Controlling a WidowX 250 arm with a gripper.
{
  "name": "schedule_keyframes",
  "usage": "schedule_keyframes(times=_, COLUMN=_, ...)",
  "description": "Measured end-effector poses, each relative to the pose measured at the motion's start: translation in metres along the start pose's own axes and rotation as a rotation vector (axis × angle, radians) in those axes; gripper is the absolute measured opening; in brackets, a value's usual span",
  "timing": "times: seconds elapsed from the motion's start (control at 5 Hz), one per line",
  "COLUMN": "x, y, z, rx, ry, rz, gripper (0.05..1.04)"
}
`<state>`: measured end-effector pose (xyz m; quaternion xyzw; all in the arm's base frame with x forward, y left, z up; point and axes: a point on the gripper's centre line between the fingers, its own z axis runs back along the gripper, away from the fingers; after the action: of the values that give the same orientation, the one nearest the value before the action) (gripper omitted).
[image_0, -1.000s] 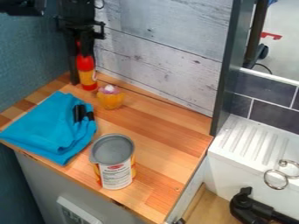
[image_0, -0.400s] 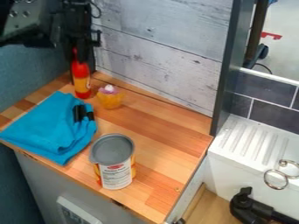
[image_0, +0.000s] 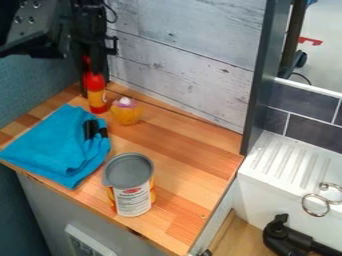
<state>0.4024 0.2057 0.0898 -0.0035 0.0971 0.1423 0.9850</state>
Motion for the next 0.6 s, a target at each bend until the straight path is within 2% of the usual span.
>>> schedule_keyframes(times=0.2, x=-0.002, y=-0.002, z=0.009, rx=-0.032, ry=-0.01, rz=0.018, gripper=0.679)
schedule_keyframes(times=0.4, x=-0.003, y=0.004, z=-0.007, rx=-0.051, ry=0.015, rz=0.073, gripper=0.972)
schedule_keyframes(times=0.6, x=-0.015, y=0.01, z=0.022, rx=-0.009, ry=-0.045, rz=0.109, gripper=1.005)
